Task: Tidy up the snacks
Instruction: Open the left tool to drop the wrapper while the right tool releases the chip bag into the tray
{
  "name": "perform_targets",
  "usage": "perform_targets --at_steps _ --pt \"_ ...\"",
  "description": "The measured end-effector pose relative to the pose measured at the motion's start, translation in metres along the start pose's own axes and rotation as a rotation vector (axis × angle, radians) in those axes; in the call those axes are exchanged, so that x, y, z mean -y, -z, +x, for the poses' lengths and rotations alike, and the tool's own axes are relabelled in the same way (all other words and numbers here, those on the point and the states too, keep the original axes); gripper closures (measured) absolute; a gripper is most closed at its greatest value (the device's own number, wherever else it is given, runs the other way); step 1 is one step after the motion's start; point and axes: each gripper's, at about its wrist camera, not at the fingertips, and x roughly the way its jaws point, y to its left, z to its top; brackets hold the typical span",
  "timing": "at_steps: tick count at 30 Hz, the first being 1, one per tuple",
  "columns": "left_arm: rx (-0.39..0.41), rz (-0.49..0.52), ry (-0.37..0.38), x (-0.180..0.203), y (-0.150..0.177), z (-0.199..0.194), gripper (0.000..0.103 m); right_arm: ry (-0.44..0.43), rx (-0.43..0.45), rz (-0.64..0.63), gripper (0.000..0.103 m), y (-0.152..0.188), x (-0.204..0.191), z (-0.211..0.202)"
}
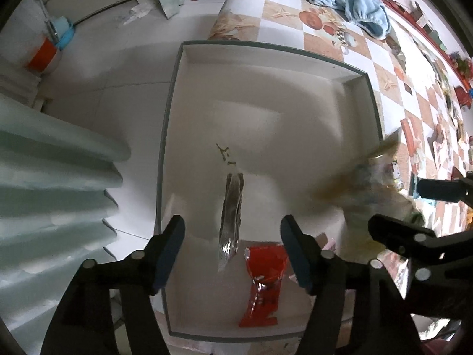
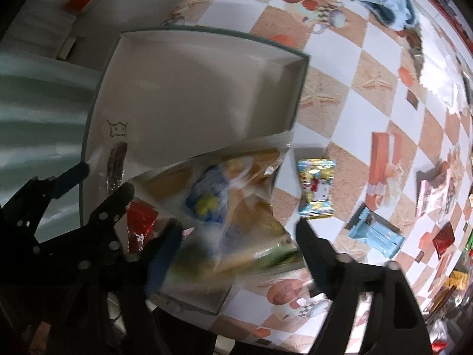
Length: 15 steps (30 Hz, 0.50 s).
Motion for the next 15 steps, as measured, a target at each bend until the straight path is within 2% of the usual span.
perform_targets --at_steps 7,9,15 --pt "0.013 0.033 -0.004 0.011 0.014 -0.015 0.024 -0.056 0.023 0.015 0.015 0.01 0.007 -0.015" --pt "0.013 0.03 -0.002 0.011 0.017 -0.018 0.024 -0.069 0.024 0.015 0.0 0.014 0.01 -0.017" --pt "0.006 0.04 -0.013 0.017 0.027 -0.025 0.023 -0.089 0.042 0.068 0.0 0.035 0.036 -0.028"
